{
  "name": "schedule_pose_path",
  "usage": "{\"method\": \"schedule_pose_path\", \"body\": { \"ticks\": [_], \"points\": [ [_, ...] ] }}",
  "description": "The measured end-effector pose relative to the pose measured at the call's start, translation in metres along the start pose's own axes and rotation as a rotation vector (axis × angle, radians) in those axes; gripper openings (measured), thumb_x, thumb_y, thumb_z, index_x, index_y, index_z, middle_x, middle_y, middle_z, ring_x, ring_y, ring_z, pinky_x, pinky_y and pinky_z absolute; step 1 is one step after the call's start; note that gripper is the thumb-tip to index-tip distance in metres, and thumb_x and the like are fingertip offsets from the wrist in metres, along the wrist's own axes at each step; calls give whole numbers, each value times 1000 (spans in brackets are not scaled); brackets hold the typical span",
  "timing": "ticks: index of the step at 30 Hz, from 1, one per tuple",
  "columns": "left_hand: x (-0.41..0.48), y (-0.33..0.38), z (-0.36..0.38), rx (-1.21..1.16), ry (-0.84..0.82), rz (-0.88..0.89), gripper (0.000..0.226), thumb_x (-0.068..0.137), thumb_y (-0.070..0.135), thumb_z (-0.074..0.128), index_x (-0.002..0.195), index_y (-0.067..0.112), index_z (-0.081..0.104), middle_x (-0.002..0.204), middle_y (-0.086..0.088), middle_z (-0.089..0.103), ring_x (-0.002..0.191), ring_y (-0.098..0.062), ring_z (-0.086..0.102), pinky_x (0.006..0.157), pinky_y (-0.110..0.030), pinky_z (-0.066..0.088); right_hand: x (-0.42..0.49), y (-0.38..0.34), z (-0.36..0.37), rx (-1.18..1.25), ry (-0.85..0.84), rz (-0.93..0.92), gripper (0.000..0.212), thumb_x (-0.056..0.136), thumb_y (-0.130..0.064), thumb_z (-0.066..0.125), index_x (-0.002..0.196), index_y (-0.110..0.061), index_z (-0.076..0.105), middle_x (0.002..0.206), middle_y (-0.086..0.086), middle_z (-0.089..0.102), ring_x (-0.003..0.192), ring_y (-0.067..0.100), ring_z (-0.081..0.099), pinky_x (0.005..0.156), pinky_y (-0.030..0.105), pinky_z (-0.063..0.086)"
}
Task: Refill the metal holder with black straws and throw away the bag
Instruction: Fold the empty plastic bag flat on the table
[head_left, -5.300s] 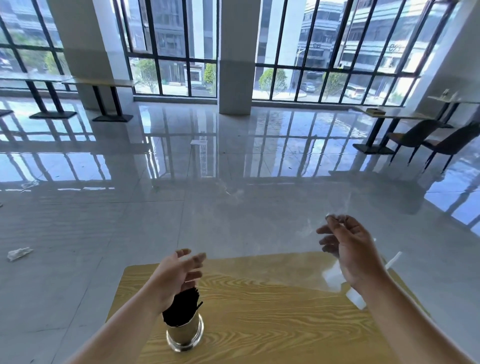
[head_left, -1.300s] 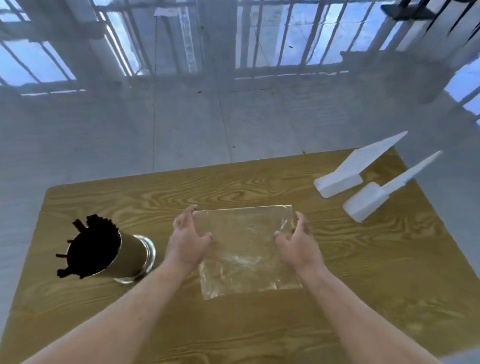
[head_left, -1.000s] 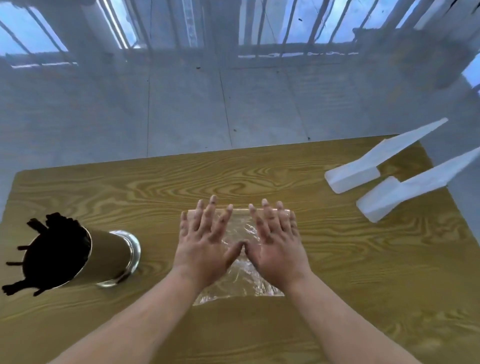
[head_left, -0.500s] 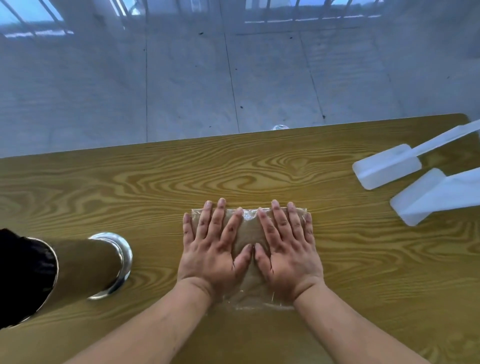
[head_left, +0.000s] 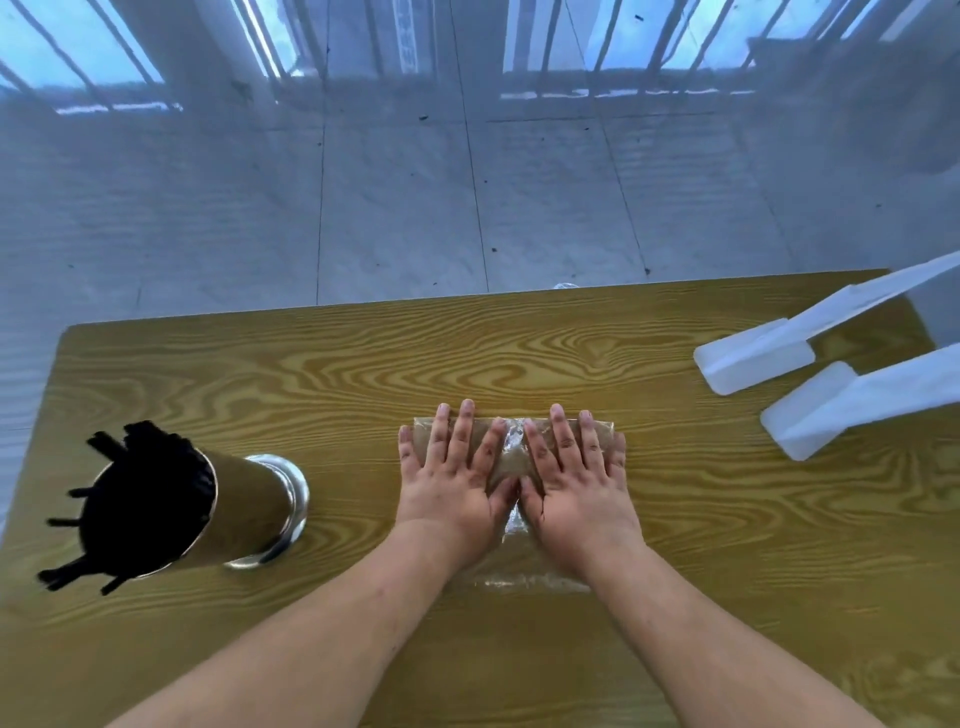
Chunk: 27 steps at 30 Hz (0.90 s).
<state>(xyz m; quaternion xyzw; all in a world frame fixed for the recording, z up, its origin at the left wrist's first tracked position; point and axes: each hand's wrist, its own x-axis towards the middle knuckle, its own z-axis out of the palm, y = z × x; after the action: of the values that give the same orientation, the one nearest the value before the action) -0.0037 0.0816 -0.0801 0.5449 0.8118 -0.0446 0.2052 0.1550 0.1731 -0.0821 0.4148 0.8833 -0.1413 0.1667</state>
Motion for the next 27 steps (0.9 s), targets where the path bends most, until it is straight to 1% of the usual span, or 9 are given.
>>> {"method": "schedule_pose_path", "body": {
  "ticks": [3, 5, 8, 11, 14, 16, 20, 24, 27],
  "points": [
    [-17, -10, -26, 45, -5, 37, 76, 100, 71, 10, 164, 39, -15, 173, -1, -25, 159, -30, -24, 118, -61, -29, -7, -12, -26, 2, -7, 40, 77, 106, -64, 24, 165, -39, -18, 175, 2, -24, 160, 35, -28, 126, 63, -19],
    [-37, -18, -45, 47, 12, 67, 76, 103, 64, 23, 167, 33, -4, 176, -4, -11, 162, -30, -12, 124, -58, -19, -16, -26, -46, 17, 32, 29, 83, 105, -57, 35, 166, -37, -18, 177, 4, -19, 160, 36, -26, 127, 62, -15],
    [-68, -30, -83, -62, 103, 101, 66, 100, 51, 46, 160, 25, 36, 168, -4, 36, 155, -28, 31, 127, -49, 20, -30, -58, -76, 208, 118, 5, 77, 102, -44, 42, 169, -30, 8, 179, 4, 11, 165, 29, 0, 133, 51, 2],
    [-99, -44, -119, -137, 396, 180, 39, 89, 37, 60, 121, 20, 73, 125, -1, 72, 112, -28, 68, 94, -43, 55, -46, -97, -101, 277, 209, -90, 58, 101, -33, 49, 156, -16, 44, 157, 6, 52, 149, 23, 41, 124, 37, 27],
    [-124, -63, -150, -158, 608, 192, 25, 86, 34, 61, 101, 20, 75, 104, 2, 73, 93, -25, 67, 78, -40, 56, -60, -136, -116, 431, 254, -157, 36, 98, -24, 58, 133, -20, 65, 131, 0, 69, 126, 20, 58, 109, 32, 41],
    [-137, -82, -165, -167, 686, 154, 22, 82, 28, 73, 103, 21, 73, 107, 2, 71, 99, -25, 65, 82, -42, 55, -66, -162, -123, 501, 252, -168, 30, 98, -27, 59, 127, -27, 67, 119, -10, 69, 112, 10, 60, 97, 27, 45],
    [-155, -129, -187, -206, 725, 2, 43, 77, 27, 84, 117, 22, 69, 126, 1, 66, 117, -26, 60, 95, -46, 54, -67, -208, -132, 625, 194, -212, 36, 95, -41, 62, 131, -36, 63, 103, -14, 65, 88, 2, 56, 82, 28, 49],
    [-157, -177, -199, -286, 465, -192, 77, 83, 51, 76, 150, 30, 42, 158, 2, 42, 142, -27, 45, 111, -46, 44, -63, -241, -135, 702, 69, -156, 60, 90, -60, 60, 145, -38, 51, 100, -12, 65, 91, 4, 63, 79, 32, 53],
    [-150, -202, -202, -349, 263, -300, 94, 82, 60, 74, 159, 35, 26, 160, 1, 38, 140, -29, 49, 108, -43, 46, -55, -257, -135, 695, 32, -121, 58, 94, -58, 63, 145, -34, 52, 97, -11, 66, 89, 7, 64, 74, 30, 52]
  ]
}}
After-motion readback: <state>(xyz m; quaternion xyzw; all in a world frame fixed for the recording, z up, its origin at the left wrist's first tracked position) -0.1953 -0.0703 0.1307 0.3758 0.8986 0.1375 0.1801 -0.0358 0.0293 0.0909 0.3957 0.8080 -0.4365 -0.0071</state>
